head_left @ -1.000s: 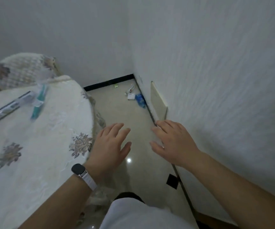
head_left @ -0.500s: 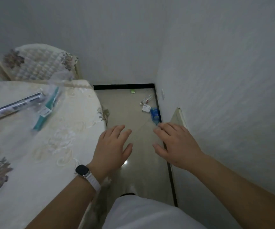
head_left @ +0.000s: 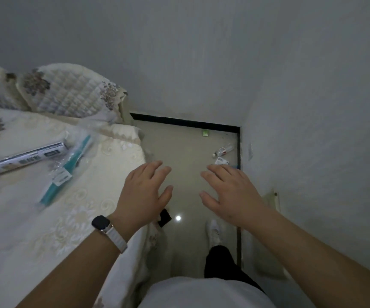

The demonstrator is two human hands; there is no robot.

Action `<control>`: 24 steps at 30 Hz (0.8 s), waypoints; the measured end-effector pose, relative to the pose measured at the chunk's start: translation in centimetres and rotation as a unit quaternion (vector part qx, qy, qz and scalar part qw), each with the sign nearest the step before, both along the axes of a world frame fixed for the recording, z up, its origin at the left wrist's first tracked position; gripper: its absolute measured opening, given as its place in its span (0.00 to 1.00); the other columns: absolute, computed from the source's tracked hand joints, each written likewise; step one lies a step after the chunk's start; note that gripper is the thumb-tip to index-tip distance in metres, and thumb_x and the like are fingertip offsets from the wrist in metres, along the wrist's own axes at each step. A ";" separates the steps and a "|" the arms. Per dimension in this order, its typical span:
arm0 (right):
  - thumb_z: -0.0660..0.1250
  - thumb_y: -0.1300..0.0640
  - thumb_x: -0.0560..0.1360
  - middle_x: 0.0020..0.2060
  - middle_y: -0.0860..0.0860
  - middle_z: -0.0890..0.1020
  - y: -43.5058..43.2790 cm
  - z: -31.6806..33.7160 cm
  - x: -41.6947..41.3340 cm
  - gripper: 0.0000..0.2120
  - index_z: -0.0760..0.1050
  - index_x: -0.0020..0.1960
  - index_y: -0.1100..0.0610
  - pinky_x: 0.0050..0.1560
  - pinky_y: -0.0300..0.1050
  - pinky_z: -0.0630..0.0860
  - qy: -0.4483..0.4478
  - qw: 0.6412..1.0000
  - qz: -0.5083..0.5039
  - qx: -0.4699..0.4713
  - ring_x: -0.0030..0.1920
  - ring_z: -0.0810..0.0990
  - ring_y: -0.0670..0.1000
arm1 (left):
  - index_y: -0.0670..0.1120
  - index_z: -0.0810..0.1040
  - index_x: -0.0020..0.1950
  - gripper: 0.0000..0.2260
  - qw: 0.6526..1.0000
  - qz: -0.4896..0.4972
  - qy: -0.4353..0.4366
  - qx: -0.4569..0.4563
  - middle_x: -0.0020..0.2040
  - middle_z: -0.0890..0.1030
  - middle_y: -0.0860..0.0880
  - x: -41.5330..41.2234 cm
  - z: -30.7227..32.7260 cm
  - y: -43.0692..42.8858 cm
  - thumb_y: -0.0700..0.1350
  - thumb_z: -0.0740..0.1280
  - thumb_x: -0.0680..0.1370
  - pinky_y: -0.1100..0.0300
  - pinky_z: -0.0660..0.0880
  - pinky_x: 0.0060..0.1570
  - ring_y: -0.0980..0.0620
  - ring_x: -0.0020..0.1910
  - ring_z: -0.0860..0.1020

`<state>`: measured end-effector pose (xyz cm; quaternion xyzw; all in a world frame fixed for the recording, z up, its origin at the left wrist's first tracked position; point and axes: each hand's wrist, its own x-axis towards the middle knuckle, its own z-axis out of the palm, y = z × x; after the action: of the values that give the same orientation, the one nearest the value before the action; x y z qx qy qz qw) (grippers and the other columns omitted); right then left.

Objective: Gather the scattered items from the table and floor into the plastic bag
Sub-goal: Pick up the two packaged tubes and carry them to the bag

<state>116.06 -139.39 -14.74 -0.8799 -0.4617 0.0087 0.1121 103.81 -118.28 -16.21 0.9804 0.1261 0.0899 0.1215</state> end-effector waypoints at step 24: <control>0.58 0.41 0.75 0.61 0.54 0.78 36.1 -0.4 11.6 0.24 0.77 0.61 0.56 0.57 0.54 0.74 0.012 0.897 0.442 -0.023 0.60 0.76 0.58 | 0.46 0.79 0.64 0.22 0.888 0.451 0.072 -0.054 0.64 0.79 0.42 -1.5 -3.8 18.6 0.54 0.66 0.74 0.45 0.74 0.61 0.40 0.62 0.76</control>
<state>127.64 -103.32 -15.16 -0.5874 -0.8013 0.0785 0.0816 102.28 -99.66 -20.05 0.8140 0.5674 0.0569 0.1109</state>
